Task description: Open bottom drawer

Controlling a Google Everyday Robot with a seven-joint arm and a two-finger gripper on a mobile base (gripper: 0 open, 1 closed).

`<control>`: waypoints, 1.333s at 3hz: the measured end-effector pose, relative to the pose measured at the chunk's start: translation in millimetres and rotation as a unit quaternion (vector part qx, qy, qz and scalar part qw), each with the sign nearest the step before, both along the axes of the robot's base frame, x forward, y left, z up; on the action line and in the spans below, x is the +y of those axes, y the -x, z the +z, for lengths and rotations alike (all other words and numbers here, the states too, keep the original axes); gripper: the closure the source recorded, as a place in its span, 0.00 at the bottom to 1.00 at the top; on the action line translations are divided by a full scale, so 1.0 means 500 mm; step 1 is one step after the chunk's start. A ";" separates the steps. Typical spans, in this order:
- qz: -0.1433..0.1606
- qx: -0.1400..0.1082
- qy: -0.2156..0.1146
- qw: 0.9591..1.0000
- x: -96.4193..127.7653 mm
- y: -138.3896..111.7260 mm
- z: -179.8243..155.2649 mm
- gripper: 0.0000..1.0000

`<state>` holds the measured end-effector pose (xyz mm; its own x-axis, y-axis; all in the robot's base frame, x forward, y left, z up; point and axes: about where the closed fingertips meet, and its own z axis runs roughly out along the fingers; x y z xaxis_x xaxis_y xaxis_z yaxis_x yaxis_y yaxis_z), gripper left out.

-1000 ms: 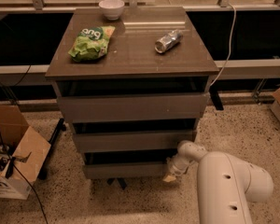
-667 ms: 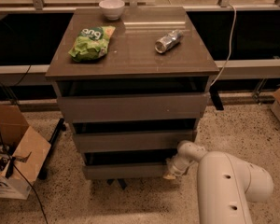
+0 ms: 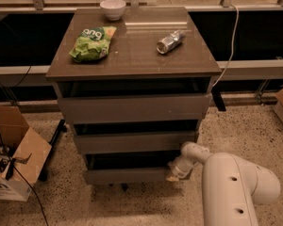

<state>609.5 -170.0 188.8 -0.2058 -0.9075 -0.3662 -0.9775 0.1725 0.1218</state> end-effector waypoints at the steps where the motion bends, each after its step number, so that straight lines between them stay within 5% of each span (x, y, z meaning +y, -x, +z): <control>1: 0.000 0.000 0.000 1.000 0.000 0.000 0.005 1.00; 4: 0.000 0.000 0.000 1.000 0.000 0.000 0.021 0.97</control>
Offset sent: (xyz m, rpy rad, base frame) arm -0.1510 -0.0723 0.0122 0.0902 0.2127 -0.4263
